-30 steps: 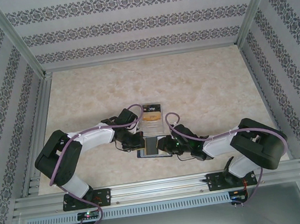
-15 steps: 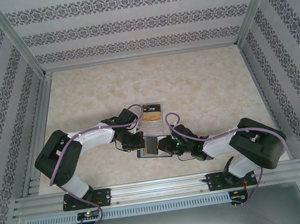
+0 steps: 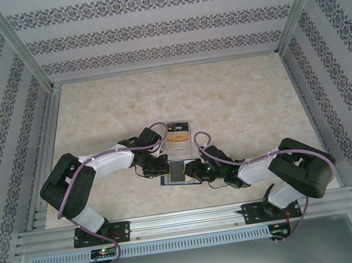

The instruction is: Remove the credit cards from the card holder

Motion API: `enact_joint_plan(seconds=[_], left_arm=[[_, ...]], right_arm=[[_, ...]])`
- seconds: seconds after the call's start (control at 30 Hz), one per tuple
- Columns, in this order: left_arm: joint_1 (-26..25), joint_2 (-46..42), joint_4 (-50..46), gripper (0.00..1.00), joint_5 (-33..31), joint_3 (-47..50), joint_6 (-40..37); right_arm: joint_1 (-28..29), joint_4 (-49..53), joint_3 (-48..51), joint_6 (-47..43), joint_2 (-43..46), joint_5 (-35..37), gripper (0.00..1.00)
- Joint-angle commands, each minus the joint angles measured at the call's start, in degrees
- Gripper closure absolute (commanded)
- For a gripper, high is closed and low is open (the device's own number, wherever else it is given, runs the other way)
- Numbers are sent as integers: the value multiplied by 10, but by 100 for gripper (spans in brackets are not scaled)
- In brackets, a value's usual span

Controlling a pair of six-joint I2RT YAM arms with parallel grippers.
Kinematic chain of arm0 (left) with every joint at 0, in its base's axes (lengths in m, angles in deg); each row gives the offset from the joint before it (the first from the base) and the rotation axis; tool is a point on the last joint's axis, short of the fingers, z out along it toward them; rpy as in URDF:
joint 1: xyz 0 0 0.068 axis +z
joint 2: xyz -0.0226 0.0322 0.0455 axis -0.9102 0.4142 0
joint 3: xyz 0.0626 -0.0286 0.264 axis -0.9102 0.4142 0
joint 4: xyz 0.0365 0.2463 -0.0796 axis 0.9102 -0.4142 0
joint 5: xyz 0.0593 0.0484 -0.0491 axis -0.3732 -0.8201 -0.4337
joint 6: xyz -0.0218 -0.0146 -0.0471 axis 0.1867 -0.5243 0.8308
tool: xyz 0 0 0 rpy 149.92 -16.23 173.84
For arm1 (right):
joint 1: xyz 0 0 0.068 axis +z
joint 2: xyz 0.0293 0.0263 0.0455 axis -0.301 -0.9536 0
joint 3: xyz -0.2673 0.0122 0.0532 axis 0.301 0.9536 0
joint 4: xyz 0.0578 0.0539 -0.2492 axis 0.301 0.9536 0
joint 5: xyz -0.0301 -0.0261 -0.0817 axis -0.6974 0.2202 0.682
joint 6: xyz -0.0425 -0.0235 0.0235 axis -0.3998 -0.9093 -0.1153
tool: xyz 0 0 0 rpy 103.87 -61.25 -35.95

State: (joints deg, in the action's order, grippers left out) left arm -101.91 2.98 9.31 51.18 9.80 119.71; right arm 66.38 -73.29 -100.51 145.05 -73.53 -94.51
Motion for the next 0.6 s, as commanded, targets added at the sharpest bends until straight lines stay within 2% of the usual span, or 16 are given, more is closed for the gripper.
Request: enact_joint_plan(seconds=[0.0,0.3,0.43,0.57], left_arm=[[-2,-13,-58,98,-50,8,12],[-3,-9,-28,94,-15,5,11],[-3,-27,-6,85,-8,11,15],[-3,-43,14,81,2,16,19]], right_arm=[[-3,19,-2,-9,-10,-4,81],[-3,18,-3,-8,-10,-6,81],[-3,19,-2,-8,-8,-7,81],[-3,17,-3,-9,-7,-8,81]])
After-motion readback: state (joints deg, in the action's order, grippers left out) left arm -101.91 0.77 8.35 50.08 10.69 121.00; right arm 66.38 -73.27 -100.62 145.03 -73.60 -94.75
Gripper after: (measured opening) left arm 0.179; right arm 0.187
